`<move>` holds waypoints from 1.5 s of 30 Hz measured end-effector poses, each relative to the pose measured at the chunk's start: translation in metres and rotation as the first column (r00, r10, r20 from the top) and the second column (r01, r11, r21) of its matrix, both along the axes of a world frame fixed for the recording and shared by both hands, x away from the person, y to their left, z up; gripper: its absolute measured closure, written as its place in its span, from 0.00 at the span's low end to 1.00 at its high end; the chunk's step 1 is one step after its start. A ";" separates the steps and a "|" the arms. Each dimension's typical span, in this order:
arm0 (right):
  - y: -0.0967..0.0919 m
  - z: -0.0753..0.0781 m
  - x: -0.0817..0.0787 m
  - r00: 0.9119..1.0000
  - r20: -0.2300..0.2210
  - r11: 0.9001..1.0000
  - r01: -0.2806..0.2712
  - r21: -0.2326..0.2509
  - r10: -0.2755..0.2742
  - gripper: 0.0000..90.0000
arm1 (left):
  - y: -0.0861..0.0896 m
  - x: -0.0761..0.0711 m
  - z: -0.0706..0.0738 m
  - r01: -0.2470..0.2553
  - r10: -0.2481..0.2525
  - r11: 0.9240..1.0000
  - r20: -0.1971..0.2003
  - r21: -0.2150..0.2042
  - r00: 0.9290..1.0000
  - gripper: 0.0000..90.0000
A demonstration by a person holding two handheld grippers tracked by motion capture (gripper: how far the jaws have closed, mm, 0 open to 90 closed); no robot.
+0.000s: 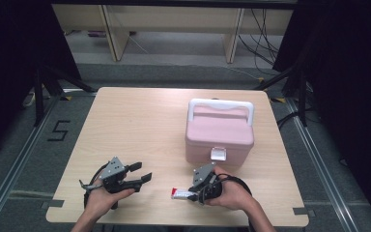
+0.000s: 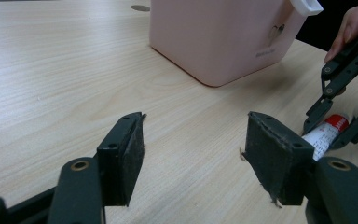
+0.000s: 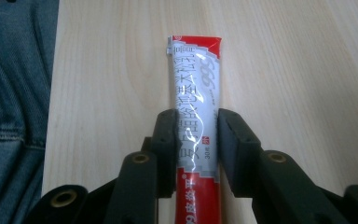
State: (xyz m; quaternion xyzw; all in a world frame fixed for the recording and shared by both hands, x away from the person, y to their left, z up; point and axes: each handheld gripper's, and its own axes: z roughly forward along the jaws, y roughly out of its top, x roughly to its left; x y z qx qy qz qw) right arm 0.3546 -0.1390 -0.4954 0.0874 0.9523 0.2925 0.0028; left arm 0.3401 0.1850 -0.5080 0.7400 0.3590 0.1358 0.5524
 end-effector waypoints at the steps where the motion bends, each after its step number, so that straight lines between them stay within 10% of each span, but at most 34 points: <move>1: -0.004 0.001 0.001 1.000 0.002 1.000 -0.002 -0.001 0.002 0.78 | 0.000 0.000 0.000 0.007 -0.007 1.000 0.002 -0.008 1.000 0.41; 13: -0.067 0.014 0.009 0.998 0.015 0.998 0.060 0.023 -0.060 0.78 | -0.003 0.000 0.000 0.005 -0.004 1.000 -0.006 0.008 1.000 0.41; 34: -0.085 0.005 0.018 0.993 0.003 0.991 0.121 0.052 -0.121 0.65 | -0.008 0.002 0.005 0.019 -0.019 1.000 0.008 -0.001 1.000 0.40; 39: -0.097 0.014 0.013 0.973 -0.010 0.968 0.230 0.102 -0.231 0.66 | -0.008 0.004 0.006 0.007 -0.007 1.000 0.012 0.003 1.000 0.44; 45: -0.130 0.026 0.002 0.912 -0.008 0.898 0.406 0.170 -0.411 0.85 | -0.009 0.007 0.009 -0.012 0.013 1.000 0.040 -0.019 0.999 0.55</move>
